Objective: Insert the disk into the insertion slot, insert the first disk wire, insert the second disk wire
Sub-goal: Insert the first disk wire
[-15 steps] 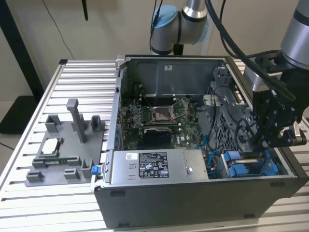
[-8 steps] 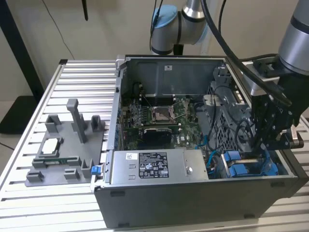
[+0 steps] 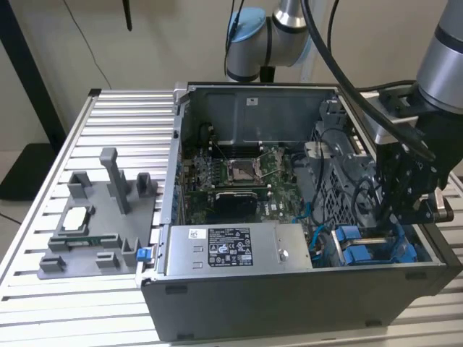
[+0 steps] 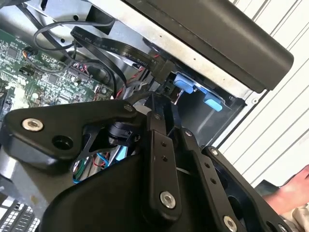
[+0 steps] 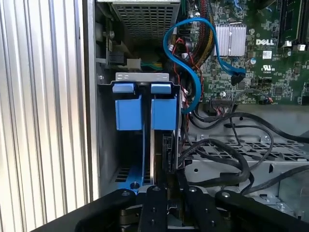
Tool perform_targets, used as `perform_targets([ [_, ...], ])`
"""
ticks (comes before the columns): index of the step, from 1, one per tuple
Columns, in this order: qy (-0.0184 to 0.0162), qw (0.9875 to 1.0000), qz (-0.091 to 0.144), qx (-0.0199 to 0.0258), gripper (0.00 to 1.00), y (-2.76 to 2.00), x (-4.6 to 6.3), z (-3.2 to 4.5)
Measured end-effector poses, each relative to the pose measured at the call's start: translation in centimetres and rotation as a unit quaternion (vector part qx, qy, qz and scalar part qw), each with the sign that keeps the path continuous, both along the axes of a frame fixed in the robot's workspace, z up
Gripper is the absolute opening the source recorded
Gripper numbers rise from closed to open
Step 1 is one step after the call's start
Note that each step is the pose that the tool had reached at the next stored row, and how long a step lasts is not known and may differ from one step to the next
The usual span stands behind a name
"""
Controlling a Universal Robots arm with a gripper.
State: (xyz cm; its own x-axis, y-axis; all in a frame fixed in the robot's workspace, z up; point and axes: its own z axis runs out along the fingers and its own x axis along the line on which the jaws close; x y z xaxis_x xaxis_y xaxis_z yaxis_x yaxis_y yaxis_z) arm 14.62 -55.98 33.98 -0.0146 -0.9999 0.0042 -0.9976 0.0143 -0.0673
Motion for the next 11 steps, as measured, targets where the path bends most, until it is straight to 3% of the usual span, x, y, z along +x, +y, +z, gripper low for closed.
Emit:
perform_targets([
  [4, -0.0016, 1.0000, 0.000, 0.0049, 0.00, 0.01, 0.00, -0.07],
  [11, -0.0022, 0.9999, -0.009, 0.0045, 0.00, 0.01, -0.02, -0.90],
])
